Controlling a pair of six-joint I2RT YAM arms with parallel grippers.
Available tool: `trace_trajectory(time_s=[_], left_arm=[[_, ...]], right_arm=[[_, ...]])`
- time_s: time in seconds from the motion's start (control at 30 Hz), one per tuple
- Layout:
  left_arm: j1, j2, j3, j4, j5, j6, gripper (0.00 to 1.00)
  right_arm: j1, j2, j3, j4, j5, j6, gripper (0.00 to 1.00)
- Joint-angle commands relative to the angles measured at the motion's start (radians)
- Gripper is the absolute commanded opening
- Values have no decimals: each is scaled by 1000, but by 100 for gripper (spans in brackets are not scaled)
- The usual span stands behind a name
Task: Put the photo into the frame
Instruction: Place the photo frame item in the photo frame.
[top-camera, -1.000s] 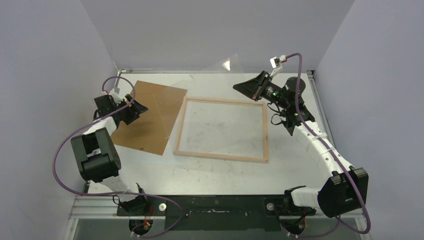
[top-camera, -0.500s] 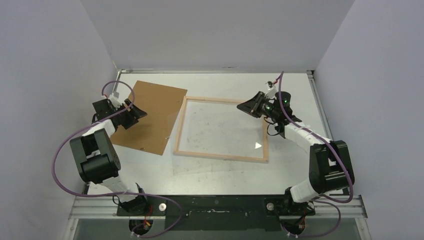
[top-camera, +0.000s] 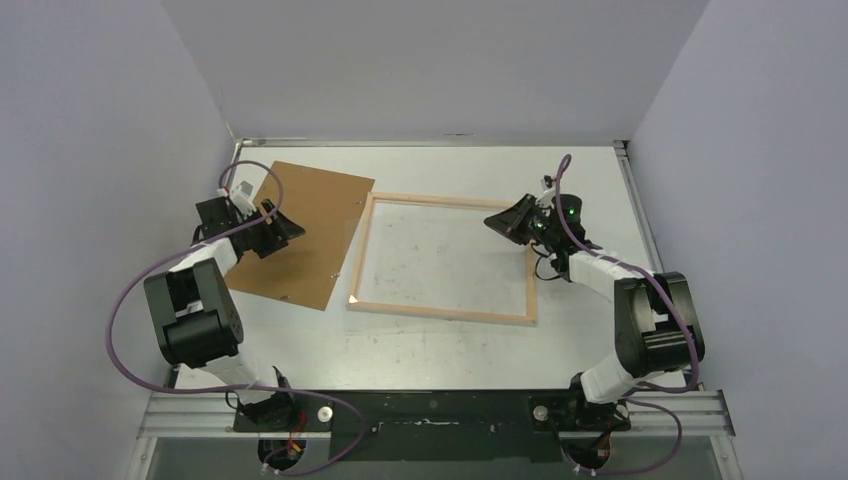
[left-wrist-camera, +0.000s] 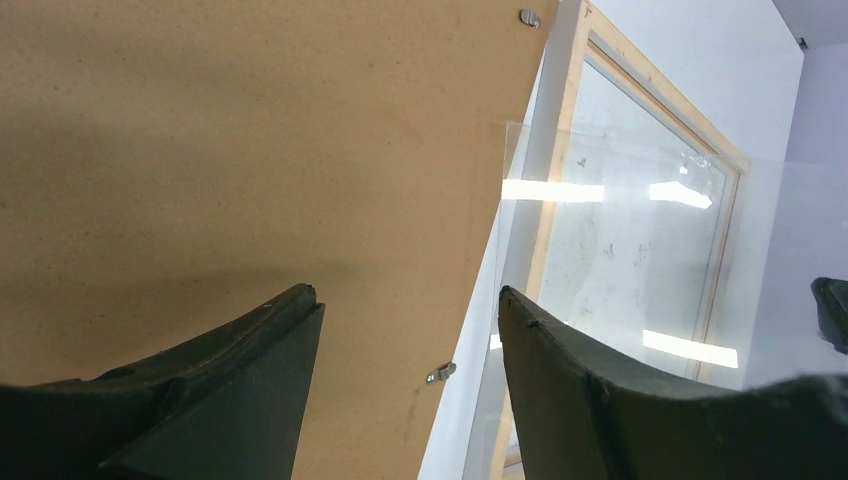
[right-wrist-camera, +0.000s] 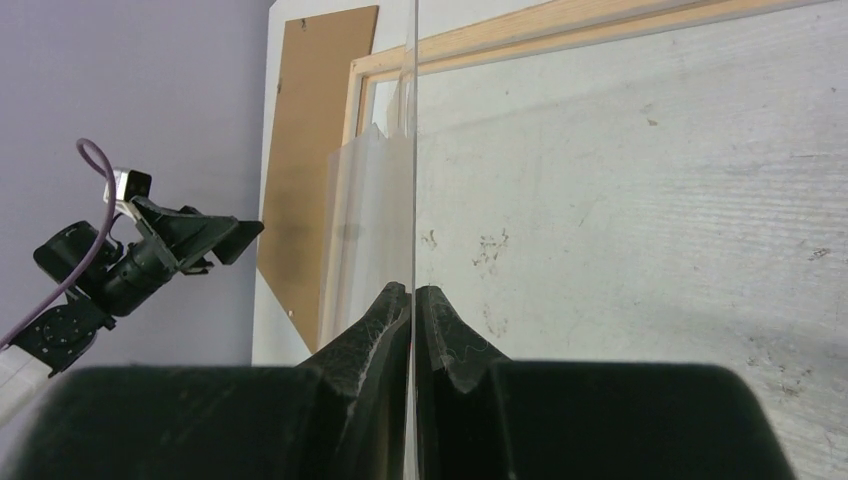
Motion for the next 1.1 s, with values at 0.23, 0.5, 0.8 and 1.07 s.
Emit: trace_trajectory(time_s=[0.23,0.5,0.8,1.07], left_arm=[[-46,-74,-9,-45,16,55,63],[-91,-77,-7,-96,5,94,63],[-140,-72,12,-127,-33,115,62],[-163,-72,18,-146,-44,128,61]], right_arm=[[-35,8,-39,184,51,12,5],[-63,49,-96,319,43,67,5],[-85,69,-112,341,59,61,5],[-91,97,-142,385,57,69,5]])
